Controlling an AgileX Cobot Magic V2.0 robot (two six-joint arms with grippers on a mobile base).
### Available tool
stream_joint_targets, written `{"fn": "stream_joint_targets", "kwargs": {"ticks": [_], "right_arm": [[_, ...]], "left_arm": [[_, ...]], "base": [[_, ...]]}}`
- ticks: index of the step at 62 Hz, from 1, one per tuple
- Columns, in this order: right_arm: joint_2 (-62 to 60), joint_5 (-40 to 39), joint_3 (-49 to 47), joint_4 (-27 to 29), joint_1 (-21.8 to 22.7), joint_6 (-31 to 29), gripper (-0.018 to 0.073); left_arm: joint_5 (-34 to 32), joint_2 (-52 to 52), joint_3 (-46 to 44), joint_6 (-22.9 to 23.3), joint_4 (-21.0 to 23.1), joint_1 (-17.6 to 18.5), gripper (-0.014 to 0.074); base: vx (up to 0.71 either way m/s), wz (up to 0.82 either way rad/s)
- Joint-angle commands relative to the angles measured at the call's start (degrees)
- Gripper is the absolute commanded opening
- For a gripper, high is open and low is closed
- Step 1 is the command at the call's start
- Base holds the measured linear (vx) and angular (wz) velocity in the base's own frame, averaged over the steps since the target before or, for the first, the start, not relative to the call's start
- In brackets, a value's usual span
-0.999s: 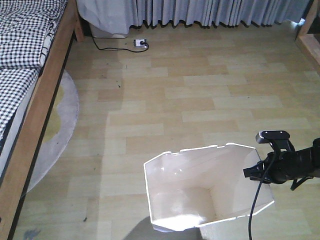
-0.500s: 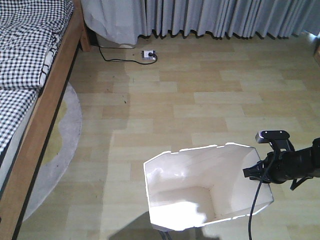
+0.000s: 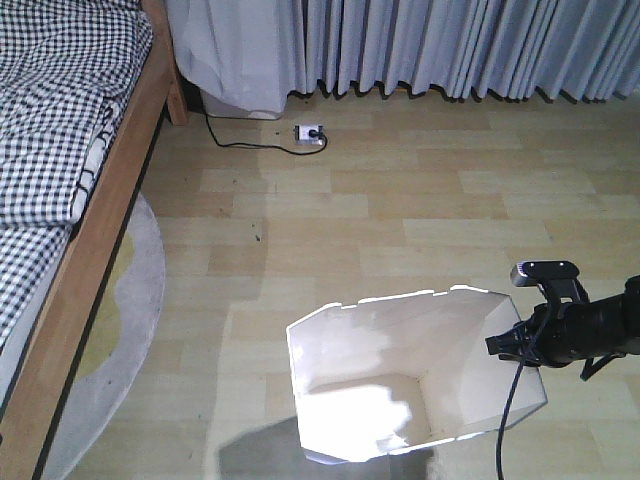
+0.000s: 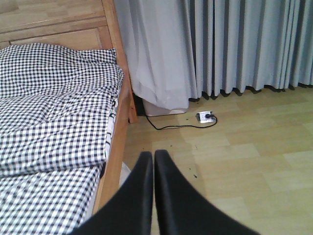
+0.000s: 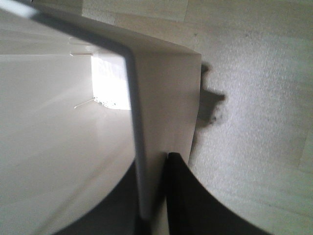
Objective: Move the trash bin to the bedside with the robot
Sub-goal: 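Carry the held bin forward alongside the bed toward the curtains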
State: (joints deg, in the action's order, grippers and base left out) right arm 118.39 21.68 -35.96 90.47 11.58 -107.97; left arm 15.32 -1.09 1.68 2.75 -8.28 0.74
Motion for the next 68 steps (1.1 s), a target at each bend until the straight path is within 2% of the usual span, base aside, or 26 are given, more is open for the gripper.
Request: {"fn": "stream_joint_targets", "kwargs": {"ticks": [1,68], "right_arm": [[-3.53,10.53,-0.67,2.2,0.19,0.69,-0.0011],[-3.53,10.41,-0.67,2.2,0.19,0.69,-0.0011]], "left_arm": [[-4.25,-0.54,1.6,0.46,0.2,0.35,-0.0006],[-4.25,-0.54,1.6,0.46,0.2,0.35,-0.0006]], "base": [[0.31,0.02],[0.29,0.04]]}}
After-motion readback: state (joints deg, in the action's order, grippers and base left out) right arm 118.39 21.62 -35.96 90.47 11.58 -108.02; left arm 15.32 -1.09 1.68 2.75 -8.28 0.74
